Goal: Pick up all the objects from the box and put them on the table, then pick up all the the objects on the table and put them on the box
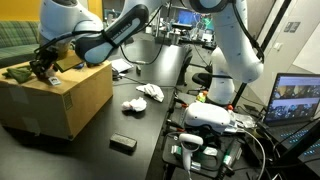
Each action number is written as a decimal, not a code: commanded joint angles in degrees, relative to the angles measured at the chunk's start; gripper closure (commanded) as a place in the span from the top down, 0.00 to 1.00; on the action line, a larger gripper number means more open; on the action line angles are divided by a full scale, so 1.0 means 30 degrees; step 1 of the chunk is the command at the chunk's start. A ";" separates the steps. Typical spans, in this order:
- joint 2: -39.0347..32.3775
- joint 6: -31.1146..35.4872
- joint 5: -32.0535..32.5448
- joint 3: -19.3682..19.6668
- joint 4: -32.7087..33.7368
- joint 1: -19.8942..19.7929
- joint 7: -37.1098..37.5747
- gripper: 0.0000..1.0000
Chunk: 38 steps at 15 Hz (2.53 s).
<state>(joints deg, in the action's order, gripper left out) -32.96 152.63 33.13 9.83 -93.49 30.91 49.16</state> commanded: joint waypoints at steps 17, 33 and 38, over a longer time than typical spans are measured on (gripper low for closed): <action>0.1122 -0.3440 -0.1827 -0.2657 -0.0484 -0.1221 -0.2193 0.02; 1.0673 -1.2218 -0.6637 -0.4876 -0.6859 -0.5119 -0.7395 0.02; 1.0553 -1.1734 -0.9239 -0.5404 -0.9554 -0.6003 -1.0057 0.02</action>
<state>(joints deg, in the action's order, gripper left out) -1.95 115.35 9.64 -4.81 -116.98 15.18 24.39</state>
